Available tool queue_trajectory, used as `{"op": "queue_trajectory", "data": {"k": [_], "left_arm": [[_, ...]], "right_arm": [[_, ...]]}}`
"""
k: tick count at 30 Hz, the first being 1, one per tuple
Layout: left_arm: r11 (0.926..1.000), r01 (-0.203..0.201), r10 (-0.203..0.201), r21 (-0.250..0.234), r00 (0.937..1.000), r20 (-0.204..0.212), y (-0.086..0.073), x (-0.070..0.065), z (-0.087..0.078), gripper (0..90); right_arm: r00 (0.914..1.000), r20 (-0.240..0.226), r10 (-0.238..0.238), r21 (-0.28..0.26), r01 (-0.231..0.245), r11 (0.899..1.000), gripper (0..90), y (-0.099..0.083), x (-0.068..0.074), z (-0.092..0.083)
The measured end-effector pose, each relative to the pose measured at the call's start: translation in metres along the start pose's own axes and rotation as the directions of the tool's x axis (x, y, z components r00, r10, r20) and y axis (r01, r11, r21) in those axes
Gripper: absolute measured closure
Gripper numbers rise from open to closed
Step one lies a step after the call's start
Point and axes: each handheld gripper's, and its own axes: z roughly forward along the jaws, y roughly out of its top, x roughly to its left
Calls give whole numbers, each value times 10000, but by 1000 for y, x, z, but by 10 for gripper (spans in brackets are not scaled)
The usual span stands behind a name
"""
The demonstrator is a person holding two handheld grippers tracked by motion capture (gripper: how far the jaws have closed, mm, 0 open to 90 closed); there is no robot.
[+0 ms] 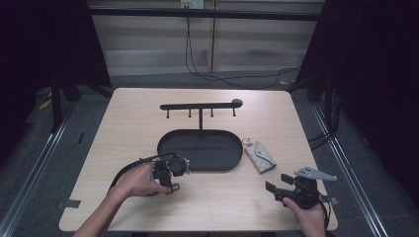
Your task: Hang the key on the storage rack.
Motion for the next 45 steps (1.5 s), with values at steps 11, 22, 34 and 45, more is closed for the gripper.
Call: {"op": "queue_trajectory", "data": {"k": [11,22,34,45], "left_arm": [[9989,280,-275,-384,9995,142,-8,5,-16,707],[9989,404,-401,-244,9991,134,-9,7,-27,707],[9956,733,-741,-589,9972,-109,-17,11,-48,707],[9965,544,-572,-638,9974,-436,-23,13,-70,708]], "right_arm": [[10000,29,26,26,-26,10000,267,0,0,0],[10000,29,46,34,-46,10000,267,0,0,0],[10000,-11,98,45,-98,9999,267,0,-1,0],[9998,-79,186,42,-186,9998,269,0,-1,0]]}}
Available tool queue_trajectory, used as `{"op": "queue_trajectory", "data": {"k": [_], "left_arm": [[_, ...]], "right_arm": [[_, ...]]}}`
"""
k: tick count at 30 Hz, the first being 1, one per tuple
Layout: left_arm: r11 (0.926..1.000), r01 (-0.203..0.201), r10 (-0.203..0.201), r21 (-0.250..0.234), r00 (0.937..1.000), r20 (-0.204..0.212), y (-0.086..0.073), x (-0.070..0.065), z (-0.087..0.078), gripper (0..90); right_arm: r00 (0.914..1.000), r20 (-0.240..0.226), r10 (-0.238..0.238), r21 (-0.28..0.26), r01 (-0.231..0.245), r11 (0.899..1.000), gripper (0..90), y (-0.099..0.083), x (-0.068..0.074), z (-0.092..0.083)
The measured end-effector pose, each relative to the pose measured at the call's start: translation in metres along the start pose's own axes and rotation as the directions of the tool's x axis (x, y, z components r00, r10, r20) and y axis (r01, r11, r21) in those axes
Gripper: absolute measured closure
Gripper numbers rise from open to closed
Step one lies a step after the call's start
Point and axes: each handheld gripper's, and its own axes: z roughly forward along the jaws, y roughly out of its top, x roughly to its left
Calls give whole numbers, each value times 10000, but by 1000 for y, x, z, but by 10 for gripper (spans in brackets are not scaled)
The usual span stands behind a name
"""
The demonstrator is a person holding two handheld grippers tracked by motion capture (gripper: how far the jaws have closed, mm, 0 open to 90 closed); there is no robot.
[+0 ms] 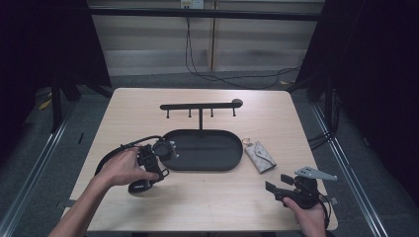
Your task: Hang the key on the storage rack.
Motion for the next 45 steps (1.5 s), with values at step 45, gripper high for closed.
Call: {"op": "queue_trajectory", "data": {"k": [45], "left_arm": [[9943,605,-664,-878,9956,-654,-7,17,-75,708]], "right_arm": [[9996,-193,210,141,-207,9997,271,0,-2,1]]}}
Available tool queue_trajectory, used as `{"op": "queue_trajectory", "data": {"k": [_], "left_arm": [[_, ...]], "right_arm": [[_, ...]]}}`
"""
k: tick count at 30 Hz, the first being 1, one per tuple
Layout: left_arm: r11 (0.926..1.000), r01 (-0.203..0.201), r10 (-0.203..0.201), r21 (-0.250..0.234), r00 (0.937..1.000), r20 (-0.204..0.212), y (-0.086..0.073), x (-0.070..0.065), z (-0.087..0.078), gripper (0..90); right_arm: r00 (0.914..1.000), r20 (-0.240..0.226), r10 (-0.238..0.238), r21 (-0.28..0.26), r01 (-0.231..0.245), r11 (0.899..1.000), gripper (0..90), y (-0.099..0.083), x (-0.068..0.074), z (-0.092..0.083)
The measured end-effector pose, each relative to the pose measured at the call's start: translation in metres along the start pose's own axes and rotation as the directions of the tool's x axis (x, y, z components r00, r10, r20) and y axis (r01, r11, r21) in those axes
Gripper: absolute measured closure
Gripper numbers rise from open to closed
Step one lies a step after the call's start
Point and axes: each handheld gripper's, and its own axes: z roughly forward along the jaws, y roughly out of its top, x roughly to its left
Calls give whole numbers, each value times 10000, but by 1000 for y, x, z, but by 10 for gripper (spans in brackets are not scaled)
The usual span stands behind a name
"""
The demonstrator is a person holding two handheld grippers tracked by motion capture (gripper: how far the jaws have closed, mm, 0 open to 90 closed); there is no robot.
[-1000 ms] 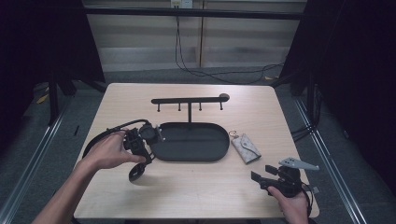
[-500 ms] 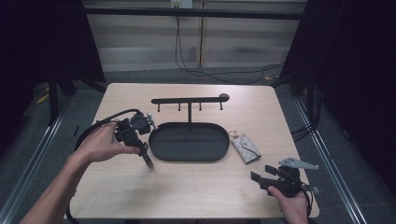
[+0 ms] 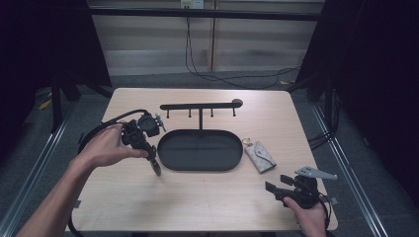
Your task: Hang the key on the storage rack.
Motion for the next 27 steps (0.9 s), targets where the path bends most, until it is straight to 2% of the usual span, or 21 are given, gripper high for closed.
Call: {"op": "queue_trajectory", "data": {"k": [1,2,3,4,7,9,12,13,15,18,19,20,21,22,24,25,27], "left_arm": [[9998,150,-150,-124,9999,-7,0,0,-1,708],[9999,104,-103,-103,9999,35,0,2,-4,708],[9996,267,-267,-109,9996,39,1,3,-5,708],[9996,267,-267,-109,9996,39,1,3,-5,708],[9994,345,-345,76,9994,19,2,7,-8,708],[9976,699,-699,0,9975,36,2,10,-9,708],[9870,1607,-1609,-95,9864,-345,3,20,-13,708],[9810,1936,-1940,-152,9805,-317,4,24,-16,709],[9810,1929,-1935,-231,9806,-309,5,25,-17,708],[9733,2285,-2289,-200,9733,-193,11,28,-21,708],[9708,2386,-2393,-257,9706,-277,13,29,-22,708],[9708,2386,-2393,-257,9706,-277,13,29,-22,708],[9675,2524,-2526,-157,9675,-100,14,30,-23,708],[9566,2912,-2913,148,9566,85,18,32,-22,709],[9555,2945,-2945,146,9556,30,19,33,-21,709],[9475,3193,-3193,185,9477,-41,22,35,-21,708],[9493,3139,-3141,176,9494,56,23,36,-20,709]], "right_arm": [[10000,3,-7,2,7,10000,270,0,0,0],[10000,8,-15,0,15,10000,269,0,0,0],[10000,35,-24,13,24,10000,268,0,0,0],[10000,35,-24,13,24,10000,268,0,0,0],[10000,24,-15,6,15,10000,267,0,0,0],[10000,23,-22,6,22,10000,267,0,0,0],[10000,19,-23,10,23,10000,267,0,0,0],[10000,27,-42,17,42,10000,267,0,0,0],[10000,24,-45,20,45,10000,267,0,0,0],[10000,33,-33,28,33,10000,267,0,0,0],[10000,34,-32,30,32,10000,267,0,0,0],[10000,34,-32,30,32,10000,267,0,0,0],[10000,24,-31,19,31,10000,267,0,0,0],[10000,24,-36,11,36,10000,267,0,0,0],[10000,18,-36,6,36,10000,267,0,0,0],[10000,-13,-23,27,23,10000,266,0,0,0],[10000,-10,-5,59,5,10000,265,0,0,0]]}}
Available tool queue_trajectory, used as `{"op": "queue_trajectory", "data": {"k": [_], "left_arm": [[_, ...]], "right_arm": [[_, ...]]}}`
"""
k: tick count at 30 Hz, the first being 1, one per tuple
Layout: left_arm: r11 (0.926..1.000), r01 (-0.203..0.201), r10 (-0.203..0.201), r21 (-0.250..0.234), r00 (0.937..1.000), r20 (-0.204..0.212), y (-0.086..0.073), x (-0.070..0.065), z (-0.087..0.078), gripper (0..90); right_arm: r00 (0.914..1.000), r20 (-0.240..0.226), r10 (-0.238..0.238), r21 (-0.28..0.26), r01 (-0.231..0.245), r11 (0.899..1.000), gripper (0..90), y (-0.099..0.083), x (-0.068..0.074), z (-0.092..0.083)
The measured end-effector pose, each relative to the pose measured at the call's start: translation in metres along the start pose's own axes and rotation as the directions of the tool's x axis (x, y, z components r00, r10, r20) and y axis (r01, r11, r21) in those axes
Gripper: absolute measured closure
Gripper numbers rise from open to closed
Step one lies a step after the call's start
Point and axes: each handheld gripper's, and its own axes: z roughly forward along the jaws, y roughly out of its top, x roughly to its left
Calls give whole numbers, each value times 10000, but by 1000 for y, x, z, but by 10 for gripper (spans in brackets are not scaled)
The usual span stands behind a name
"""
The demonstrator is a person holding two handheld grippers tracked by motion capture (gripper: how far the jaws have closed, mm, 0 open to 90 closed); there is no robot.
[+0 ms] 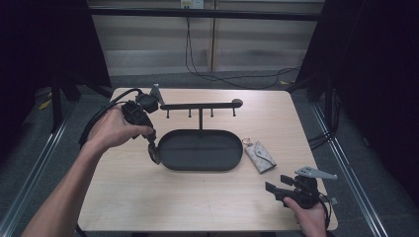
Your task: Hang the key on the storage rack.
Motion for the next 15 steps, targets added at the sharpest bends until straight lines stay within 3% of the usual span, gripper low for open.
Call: {"op": "queue_trajectory", "data": {"k": [2,9,15], "left_arm": [[9999,51,-50,106,9999,-121,2,-1,0,708],[9993,-179,171,322,9995,264,9,-4,-2,708],[9986,-15,4,534,9998,219,20,-5,-2,708]], "right_arm": [[10000,-14,7,1,-7,10000,265,0,0,0],[10000,-32,20,20,-20,10000,264,0,0,1],[10000,-47,51,19,-50,10000,263,0,-1,1]]}}
